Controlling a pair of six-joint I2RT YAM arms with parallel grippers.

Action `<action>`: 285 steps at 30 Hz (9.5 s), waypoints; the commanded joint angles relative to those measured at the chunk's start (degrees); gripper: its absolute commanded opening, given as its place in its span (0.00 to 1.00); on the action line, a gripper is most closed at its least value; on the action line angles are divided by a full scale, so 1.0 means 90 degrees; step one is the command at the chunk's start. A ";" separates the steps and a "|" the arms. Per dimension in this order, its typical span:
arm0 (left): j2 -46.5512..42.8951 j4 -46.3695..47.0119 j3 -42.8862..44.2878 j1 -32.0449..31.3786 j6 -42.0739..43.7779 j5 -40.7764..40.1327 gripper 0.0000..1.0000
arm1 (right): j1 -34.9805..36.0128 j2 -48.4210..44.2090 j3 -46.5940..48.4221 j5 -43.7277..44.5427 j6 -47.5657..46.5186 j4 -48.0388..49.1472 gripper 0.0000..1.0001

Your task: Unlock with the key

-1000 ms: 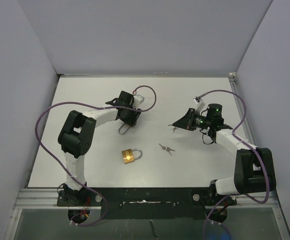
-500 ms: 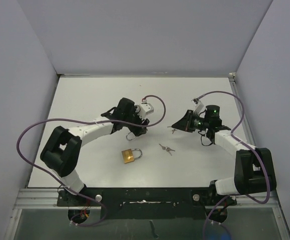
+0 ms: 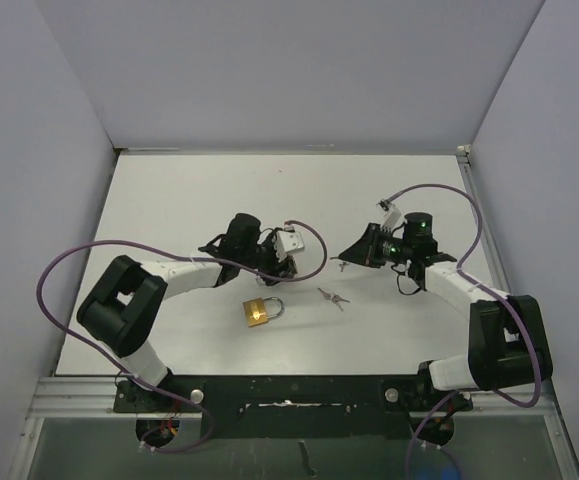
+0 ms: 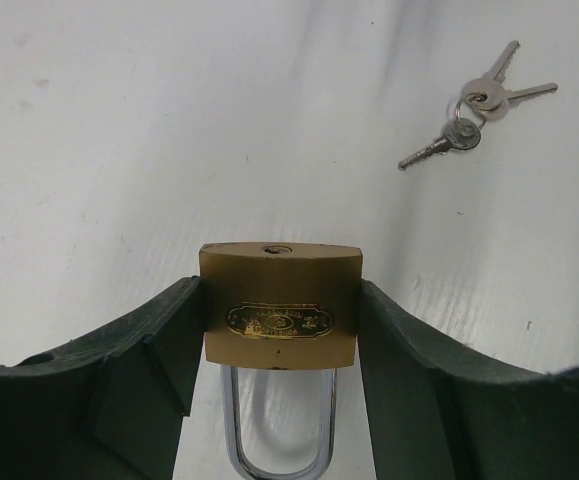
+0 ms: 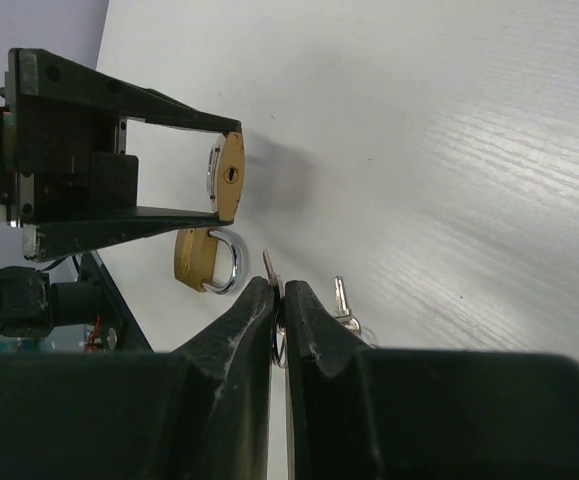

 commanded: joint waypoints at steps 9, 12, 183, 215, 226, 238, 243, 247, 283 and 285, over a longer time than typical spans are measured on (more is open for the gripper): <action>-0.0327 0.2267 -0.0250 -0.0031 0.0577 0.0875 0.00 | 0.0521 -0.0318 0.0415 0.0150 -0.0107 0.0028 0.00; -0.0430 0.2726 -0.0491 -0.0074 0.0583 0.0926 0.00 | 0.0593 -0.0344 0.0452 0.0170 -0.0092 -0.0004 0.00; -0.0774 0.3072 -0.0342 -0.0820 0.0703 -0.0417 0.00 | 0.1420 -0.0180 0.0704 0.1003 -0.0201 -0.0084 0.00; -0.0846 0.3761 -0.0571 -0.1108 0.1253 -0.0763 0.00 | 0.1839 0.0100 0.1141 0.1179 -0.0481 -0.0779 0.00; -0.0993 0.4028 -0.0721 -0.1109 0.1064 -0.0903 0.00 | 0.1958 0.0260 0.1149 0.1250 -0.0372 -0.0620 0.00; -0.0837 0.3509 -0.0537 -0.1108 0.0560 -0.1295 0.00 | 0.1857 -0.0030 0.1165 0.1479 -0.0258 -0.0647 0.30; -0.0817 0.3329 -0.0609 -0.1108 0.0387 -0.1371 0.00 | 0.1648 -0.0201 0.1173 0.1502 -0.0192 -0.0626 0.41; -0.0858 0.3225 -0.0616 -0.1105 0.0327 -0.1409 0.00 | 0.1455 -0.0352 0.1163 0.1533 -0.0139 -0.0600 0.44; -0.0885 0.3217 -0.0665 -0.1108 0.0079 -0.1249 0.00 | 0.1359 0.0298 0.1144 0.0971 -0.0026 0.0041 0.28; -0.0878 0.3219 -0.0665 -0.1108 0.0068 -0.1252 0.00 | 0.1387 0.0328 0.1162 0.0967 -0.0015 0.0044 0.28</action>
